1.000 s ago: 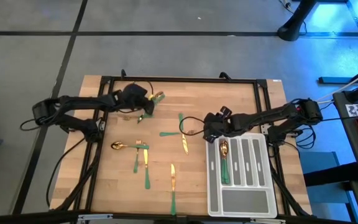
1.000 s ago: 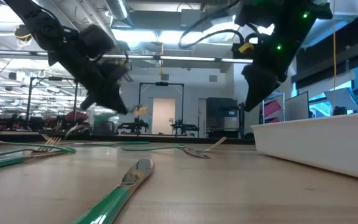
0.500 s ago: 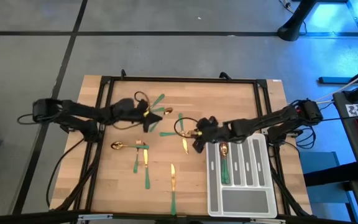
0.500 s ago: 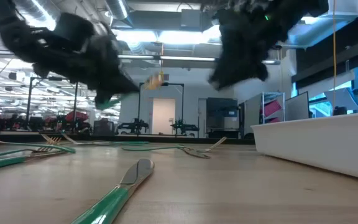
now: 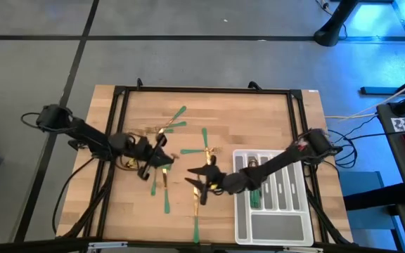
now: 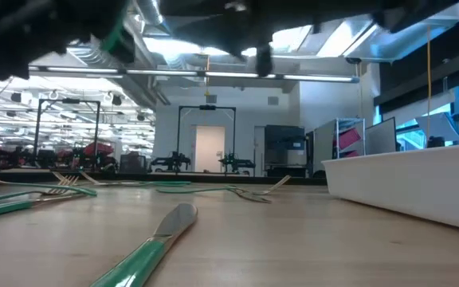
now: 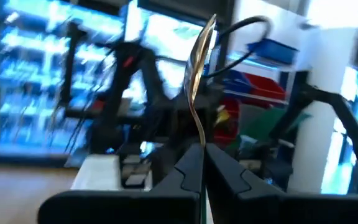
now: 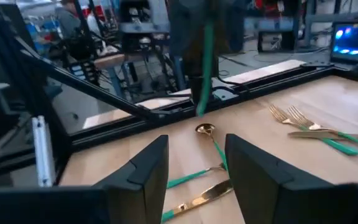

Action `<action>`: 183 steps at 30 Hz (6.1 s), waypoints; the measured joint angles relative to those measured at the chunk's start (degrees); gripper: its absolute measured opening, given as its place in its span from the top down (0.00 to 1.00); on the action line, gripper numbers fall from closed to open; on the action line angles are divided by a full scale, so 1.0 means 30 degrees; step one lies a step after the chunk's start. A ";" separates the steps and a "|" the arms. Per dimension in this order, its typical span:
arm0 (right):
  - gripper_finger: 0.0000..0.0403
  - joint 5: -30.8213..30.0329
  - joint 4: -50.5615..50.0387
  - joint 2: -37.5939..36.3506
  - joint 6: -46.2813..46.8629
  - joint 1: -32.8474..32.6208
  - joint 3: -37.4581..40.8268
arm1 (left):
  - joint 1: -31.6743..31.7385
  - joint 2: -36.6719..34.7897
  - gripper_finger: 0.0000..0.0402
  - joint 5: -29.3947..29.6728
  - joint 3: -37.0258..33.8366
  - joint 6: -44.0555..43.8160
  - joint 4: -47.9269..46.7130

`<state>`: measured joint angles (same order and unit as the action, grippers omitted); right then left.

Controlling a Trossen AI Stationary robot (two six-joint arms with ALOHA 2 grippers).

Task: Sort silverware
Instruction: Put the top green spoon into the silverware rack, then put the middle right green fork into the silverware rack

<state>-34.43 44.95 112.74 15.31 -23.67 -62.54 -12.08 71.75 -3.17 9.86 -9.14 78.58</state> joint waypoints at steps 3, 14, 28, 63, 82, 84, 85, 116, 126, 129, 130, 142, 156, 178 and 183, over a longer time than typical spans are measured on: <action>0.61 0.0304 -0.0472 0.1638 -0.1071 0.0163 -0.1943 | -0.1166 0.0000 1.00 0.0156 0.0643 0.1992 0.0063; 0.61 0.0326 -0.2549 0.3150 -0.4873 0.0481 -0.6814 | -0.2449 0.0000 1.00 0.0367 0.1726 0.3874 -0.0213; 0.97 0.0993 -0.3953 0.3150 -0.4627 0.0832 -0.7439 | -0.2483 0.0020 1.00 0.0354 0.1718 0.4197 -0.0626; 0.99 1.4566 -2.7705 -0.7924 2.9389 -0.4112 0.2100 | -0.2461 0.0007 0.63 0.4928 0.1556 0.5038 -0.4887; 0.98 1.3977 -2.1039 -1.1246 3.6631 -0.4690 0.8267 | -0.2351 0.0007 0.63 0.4928 0.1563 0.5016 -0.5500; 0.98 1.4015 -2.0986 -1.1246 3.6742 -0.4690 0.8282 | -0.2351 0.0007 0.63 0.4928 0.1563 0.4988 -0.5643; 0.98 1.4001 -2.0917 -1.1246 3.6742 -0.4690 0.8282 | -0.2351 0.0007 0.63 0.4928 0.1563 0.5008 -0.5631; 0.57 -0.0831 -2.0062 -0.8302 1.6790 -0.3704 -0.0167 | -0.4260 0.0015 0.63 0.4738 0.1570 0.7694 -1.1099; 0.57 0.3822 -1.9577 -0.1946 0.9407 0.0810 -0.3945 | -0.4370 0.0538 0.67 0.6758 0.1570 0.5667 -1.2057; 0.57 0.5840 -1.9806 -0.1531 0.8246 0.2109 -0.4522 | -0.4370 0.1228 0.70 0.7738 0.1563 0.4762 -1.2500; 0.57 0.5943 -2.0019 -0.1569 0.7861 0.2407 -0.4563 | -0.4251 0.1591 0.71 0.7942 0.1570 0.4413 -1.2267; 0.57 0.3255 -2.1399 -0.1593 0.1508 0.2595 -0.3929 | -0.0944 0.5354 0.68 0.8918 0.1873 -0.1771 -0.6759; 0.57 -0.3831 -2.5413 -0.1593 -0.0040 0.2914 -0.2938 | 0.3212 0.6615 0.48 0.7875 0.2882 -0.1192 -0.6714; 0.57 -0.3554 -2.0069 -0.2666 -0.5124 0.6909 -0.2355 | 0.3516 0.3870 0.64 0.3866 0.3159 0.0665 -1.5237; 0.57 -0.5236 -2.1238 -0.3088 -0.2777 0.5145 -0.2406 | 0.3604 0.3945 0.67 0.2217 0.3300 -0.0091 -1.5523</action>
<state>-50.14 -18.76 103.48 6.98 -8.23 -69.76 -1.27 83.58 3.49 19.76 -9.41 32.01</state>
